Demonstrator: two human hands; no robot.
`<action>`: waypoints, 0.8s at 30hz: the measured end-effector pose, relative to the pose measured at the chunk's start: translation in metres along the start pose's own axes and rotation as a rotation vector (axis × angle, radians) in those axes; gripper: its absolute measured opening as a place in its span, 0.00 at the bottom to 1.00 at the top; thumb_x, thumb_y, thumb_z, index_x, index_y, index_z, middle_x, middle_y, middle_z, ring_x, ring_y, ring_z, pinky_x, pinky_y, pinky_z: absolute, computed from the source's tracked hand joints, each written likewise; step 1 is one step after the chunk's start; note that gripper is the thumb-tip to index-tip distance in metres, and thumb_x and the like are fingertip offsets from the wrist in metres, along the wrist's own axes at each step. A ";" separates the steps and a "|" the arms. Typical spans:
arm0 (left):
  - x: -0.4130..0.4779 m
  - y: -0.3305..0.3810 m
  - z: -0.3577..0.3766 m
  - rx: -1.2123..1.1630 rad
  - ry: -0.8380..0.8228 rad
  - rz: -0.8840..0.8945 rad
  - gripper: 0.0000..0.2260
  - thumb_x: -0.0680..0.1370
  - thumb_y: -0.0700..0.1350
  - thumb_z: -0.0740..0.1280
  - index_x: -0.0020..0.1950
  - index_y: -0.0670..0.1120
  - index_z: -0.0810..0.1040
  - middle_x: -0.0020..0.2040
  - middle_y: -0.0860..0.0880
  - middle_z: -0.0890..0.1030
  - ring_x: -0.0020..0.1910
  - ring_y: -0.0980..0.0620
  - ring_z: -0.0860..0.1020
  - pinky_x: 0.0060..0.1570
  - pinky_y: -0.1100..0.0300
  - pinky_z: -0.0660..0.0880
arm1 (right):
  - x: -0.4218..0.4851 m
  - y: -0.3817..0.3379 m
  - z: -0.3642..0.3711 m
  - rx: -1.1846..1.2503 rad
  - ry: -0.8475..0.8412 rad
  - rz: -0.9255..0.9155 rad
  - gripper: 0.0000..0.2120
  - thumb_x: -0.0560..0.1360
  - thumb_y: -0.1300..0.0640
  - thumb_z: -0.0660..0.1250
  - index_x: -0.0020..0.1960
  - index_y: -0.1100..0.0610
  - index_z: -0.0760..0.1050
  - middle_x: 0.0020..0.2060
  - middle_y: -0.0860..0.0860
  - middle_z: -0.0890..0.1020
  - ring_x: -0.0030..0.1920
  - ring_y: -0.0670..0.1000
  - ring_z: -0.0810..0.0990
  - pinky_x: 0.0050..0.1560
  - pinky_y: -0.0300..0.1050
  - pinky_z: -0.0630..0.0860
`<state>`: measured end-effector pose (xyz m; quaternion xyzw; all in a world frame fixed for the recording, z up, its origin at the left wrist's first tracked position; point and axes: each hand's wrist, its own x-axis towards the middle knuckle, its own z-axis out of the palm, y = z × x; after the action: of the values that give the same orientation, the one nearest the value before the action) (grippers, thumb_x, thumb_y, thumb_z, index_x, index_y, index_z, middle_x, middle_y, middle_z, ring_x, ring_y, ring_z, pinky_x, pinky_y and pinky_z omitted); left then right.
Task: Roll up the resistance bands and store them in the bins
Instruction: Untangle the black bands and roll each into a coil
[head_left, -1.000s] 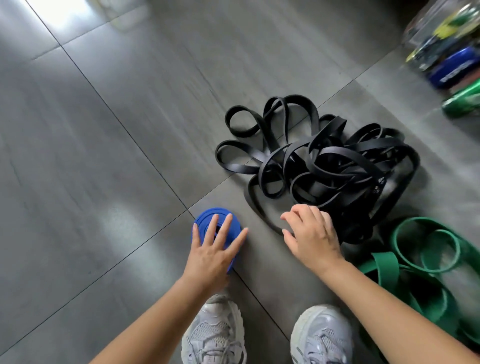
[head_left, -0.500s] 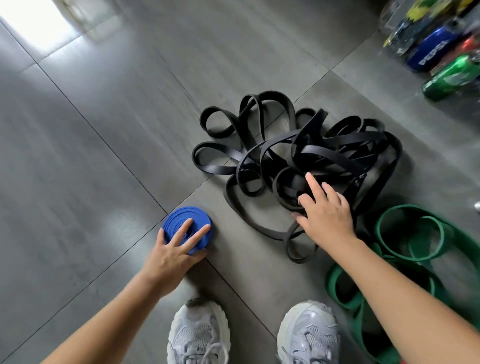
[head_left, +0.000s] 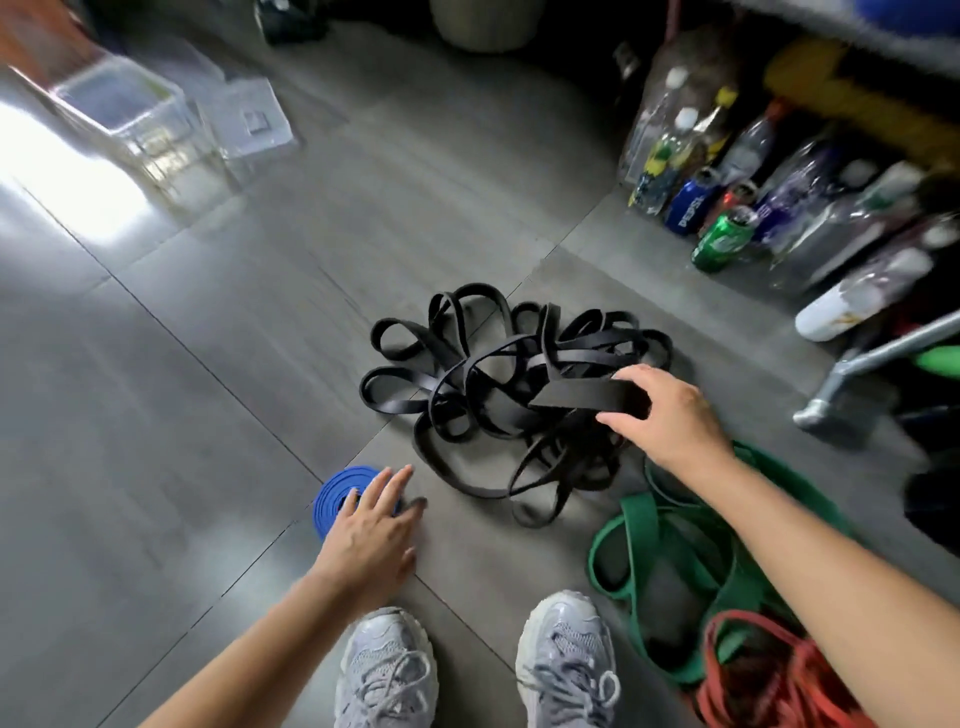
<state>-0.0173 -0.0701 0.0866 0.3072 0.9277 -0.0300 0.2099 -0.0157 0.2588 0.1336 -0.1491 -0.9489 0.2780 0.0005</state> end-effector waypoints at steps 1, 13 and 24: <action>-0.004 0.010 -0.021 -0.029 0.026 0.018 0.29 0.67 0.53 0.72 0.67 0.50 0.72 0.74 0.42 0.61 0.72 0.41 0.63 0.65 0.44 0.68 | -0.008 -0.008 -0.020 0.028 0.034 0.008 0.19 0.67 0.50 0.75 0.56 0.52 0.77 0.53 0.49 0.81 0.54 0.55 0.79 0.50 0.48 0.75; -0.076 0.106 -0.215 -0.317 0.253 -0.030 0.25 0.76 0.51 0.65 0.72 0.49 0.64 0.76 0.42 0.49 0.73 0.39 0.54 0.68 0.49 0.61 | -0.062 -0.153 -0.302 0.718 0.447 -0.126 0.14 0.71 0.60 0.72 0.40 0.48 0.68 0.35 0.46 0.74 0.36 0.44 0.77 0.40 0.44 0.81; -0.157 0.140 -0.296 -0.408 0.327 -0.030 0.32 0.75 0.53 0.67 0.74 0.45 0.59 0.75 0.42 0.52 0.72 0.39 0.60 0.69 0.48 0.62 | -0.152 -0.222 -0.355 0.586 0.294 -0.303 0.11 0.70 0.59 0.74 0.41 0.49 0.72 0.37 0.49 0.78 0.42 0.52 0.81 0.39 0.50 0.82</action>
<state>0.0679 0.0107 0.4306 0.2455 0.9406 0.2048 0.1145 0.0965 0.2258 0.5635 -0.0388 -0.8301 0.5105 0.2209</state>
